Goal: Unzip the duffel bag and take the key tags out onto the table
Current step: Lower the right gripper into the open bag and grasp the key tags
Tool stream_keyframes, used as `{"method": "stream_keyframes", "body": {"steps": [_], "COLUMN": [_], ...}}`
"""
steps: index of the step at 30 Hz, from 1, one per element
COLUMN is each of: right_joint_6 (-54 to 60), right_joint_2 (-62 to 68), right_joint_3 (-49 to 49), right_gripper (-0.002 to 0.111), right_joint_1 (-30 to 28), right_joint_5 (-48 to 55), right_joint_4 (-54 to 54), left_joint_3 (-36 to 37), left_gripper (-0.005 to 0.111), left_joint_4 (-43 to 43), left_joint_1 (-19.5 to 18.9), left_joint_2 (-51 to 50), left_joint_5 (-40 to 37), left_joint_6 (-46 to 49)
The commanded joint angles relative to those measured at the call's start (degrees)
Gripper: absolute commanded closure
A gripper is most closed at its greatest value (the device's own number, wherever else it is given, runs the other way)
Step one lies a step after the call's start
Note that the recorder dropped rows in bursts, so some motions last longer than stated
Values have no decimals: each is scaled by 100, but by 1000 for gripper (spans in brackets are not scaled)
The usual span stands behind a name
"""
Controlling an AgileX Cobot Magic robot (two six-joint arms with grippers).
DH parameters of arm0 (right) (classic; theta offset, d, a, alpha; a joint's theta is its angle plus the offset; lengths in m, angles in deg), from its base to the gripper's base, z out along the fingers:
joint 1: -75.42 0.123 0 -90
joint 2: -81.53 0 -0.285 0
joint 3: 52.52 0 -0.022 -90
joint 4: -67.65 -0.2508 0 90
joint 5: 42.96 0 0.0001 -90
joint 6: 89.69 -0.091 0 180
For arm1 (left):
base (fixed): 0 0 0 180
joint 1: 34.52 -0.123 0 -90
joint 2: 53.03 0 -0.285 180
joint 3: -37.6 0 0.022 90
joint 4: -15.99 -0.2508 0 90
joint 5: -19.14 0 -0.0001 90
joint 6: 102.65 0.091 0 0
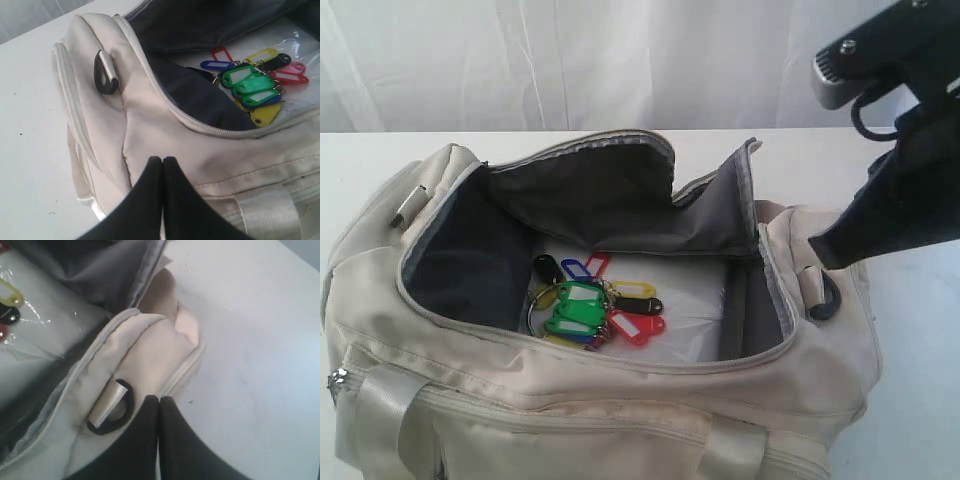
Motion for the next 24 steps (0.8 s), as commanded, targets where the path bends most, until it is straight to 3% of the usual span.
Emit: {"method": "stream_keyframes", "body": {"steps": [1,4,9,15,22,24], "right_joint_6": [-71,1,2595,4692,5374,5473], "right_joint_2": [-504,-549,365,2395,3643,3805], "right_joint_3": [418,484,-104,-1150,-1362,-1362], "right_gripper": [108,108,108,105,51,42], "right_joint_1": [-44,-44,-25,126,942,1085], "right_joint_5": [-736,-850,-1303,-1532,-1280,-1292], "right_joint_4": [74,-33,-2811,-3854,-3916,-3916], "left_joint_3": [-338,-339,-337,249,689,681], "left_gripper": [107,107,107,107,107,107], "left_joint_4": [73,73,48,48,48,48], "left_joint_1": [-12,-12,-12,-12,-12,-12], "left_joint_2": [-365,-410,-314,839,1487,1501], "left_joint_5": [-7,-119,-405,56,607,607], "left_joint_6": [110,480,50,-165,-165,-165]}}
